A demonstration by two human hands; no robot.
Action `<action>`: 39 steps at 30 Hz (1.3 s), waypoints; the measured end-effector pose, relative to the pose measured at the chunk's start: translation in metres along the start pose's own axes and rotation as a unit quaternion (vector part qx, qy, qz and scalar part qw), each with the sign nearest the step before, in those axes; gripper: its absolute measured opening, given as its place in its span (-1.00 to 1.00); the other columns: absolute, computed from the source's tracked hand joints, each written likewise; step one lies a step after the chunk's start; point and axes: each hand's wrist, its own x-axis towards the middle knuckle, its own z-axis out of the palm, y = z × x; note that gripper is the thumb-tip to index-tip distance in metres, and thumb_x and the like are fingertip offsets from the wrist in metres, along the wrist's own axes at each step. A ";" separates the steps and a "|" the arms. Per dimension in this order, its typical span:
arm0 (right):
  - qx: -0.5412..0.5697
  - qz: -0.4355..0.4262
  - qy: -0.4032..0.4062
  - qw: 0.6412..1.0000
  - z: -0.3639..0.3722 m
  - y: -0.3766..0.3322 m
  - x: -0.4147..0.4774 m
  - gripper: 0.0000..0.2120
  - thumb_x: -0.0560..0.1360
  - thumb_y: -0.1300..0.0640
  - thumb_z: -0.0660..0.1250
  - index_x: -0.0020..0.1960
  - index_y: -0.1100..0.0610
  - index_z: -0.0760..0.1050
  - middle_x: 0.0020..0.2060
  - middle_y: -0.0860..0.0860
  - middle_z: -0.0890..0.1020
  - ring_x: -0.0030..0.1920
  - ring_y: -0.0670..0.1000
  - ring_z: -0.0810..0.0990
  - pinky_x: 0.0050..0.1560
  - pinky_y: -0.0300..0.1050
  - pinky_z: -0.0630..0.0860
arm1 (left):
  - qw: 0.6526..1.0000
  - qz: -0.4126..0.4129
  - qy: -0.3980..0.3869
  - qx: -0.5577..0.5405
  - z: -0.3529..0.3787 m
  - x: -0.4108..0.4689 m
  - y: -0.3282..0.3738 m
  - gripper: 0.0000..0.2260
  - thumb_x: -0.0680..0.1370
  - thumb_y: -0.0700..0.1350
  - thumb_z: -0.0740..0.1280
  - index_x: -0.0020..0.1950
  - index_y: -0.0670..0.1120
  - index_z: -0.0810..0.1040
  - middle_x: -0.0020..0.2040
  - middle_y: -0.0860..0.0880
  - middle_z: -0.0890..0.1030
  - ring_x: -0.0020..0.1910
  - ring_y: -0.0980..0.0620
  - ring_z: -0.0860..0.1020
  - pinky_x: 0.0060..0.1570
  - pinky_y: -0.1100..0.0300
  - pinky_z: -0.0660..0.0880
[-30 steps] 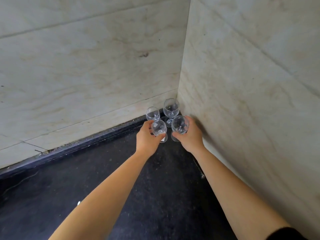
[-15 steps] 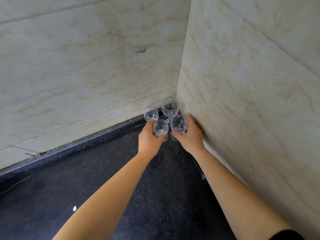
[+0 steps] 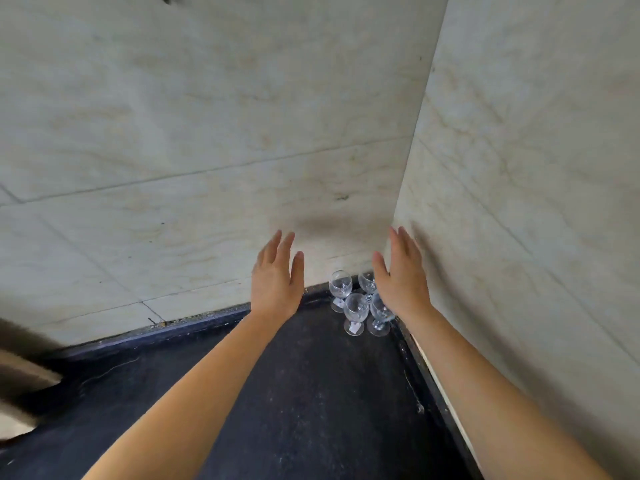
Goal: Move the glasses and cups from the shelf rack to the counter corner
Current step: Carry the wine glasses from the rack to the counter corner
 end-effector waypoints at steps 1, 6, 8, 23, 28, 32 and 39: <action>-0.024 -0.043 0.022 0.999 -0.011 -0.020 0.004 -0.45 0.69 0.01 0.16 0.62 0.17 0.14 0.62 0.20 0.14 0.61 0.18 0.08 0.56 0.05 0.08 | 0.998 0.028 0.037 0.039 -0.027 0.003 0.004 -0.58 0.69 -0.03 0.18 0.54 -0.11 0.35 0.57 -0.18 0.29 0.53 -0.24 0.24 0.44 -0.22 0.26; -0.063 -0.222 0.104 0.967 -0.030 -0.104 0.004 -0.40 0.68 -0.15 0.08 0.62 0.13 0.17 0.62 0.27 0.09 0.62 0.27 0.05 0.57 0.18 0.03 | 0.958 0.046 0.168 0.229 -0.151 -0.025 0.005 -0.49 0.69 0.11 0.07 0.60 -0.07 0.22 0.61 -0.24 0.14 0.59 -0.27 0.08 0.50 -0.26 0.06; -0.050 -0.271 0.094 0.957 -0.012 -0.126 -0.011 -0.36 0.66 -0.20 0.06 0.63 0.12 0.15 0.62 0.28 0.06 0.62 0.29 0.03 0.58 0.23 0.00 | 0.939 0.002 0.192 0.284 -0.185 -0.064 -0.008 -0.44 0.67 0.17 0.04 0.62 -0.05 0.13 0.63 -0.24 0.05 0.60 -0.26 -0.01 0.51 -0.25 -0.03; 0.114 -0.587 -0.192 0.778 0.126 -0.389 -0.361 -0.22 0.59 -0.34 0.06 0.66 0.07 0.00 0.62 0.30 -0.03 0.61 0.32 -0.03 0.56 0.35 -0.03 | 0.744 -0.395 0.321 0.434 -0.428 -0.504 -0.043 -0.35 0.62 0.24 0.04 0.64 -0.03 0.05 0.63 -0.25 -0.01 0.60 -0.29 -0.01 0.48 -0.34 0.04; 0.183 -0.684 -0.225 0.669 0.134 -0.466 -0.558 -0.20 0.60 -0.36 0.05 0.67 0.06 -0.03 0.64 0.25 -0.09 0.62 0.28 -0.07 0.56 0.27 -0.15 | 0.659 -0.472 0.385 0.441 -0.489 -0.687 -0.027 -0.35 0.61 0.26 0.02 0.64 0.03 0.00 0.64 -0.19 -0.09 0.61 -0.24 -0.09 0.49 -0.35 -0.03; 0.217 -0.745 -0.237 0.585 0.134 -0.514 -0.731 -0.24 0.60 -0.32 0.08 0.64 0.11 0.11 0.62 0.28 0.01 0.61 0.32 0.03 0.54 0.34 0.00 | 0.584 -0.524 0.405 0.468 -0.536 -0.846 -0.011 -0.33 0.62 0.24 0.06 0.65 0.02 -0.04 0.64 -0.18 -0.15 0.61 -0.22 -0.14 0.47 -0.37 -0.07; 0.260 -0.776 -0.314 0.482 0.110 -0.556 -0.974 -0.19 0.57 -0.38 0.06 0.66 0.05 0.00 0.64 0.22 -0.08 0.63 0.24 -0.08 0.58 0.28 -0.09 | 0.453 -0.628 0.425 0.468 -0.587 -1.052 0.034 -0.33 0.62 0.30 -0.06 0.64 0.07 -0.17 0.63 -0.10 -0.29 0.61 -0.13 -0.24 0.51 -0.28 -0.16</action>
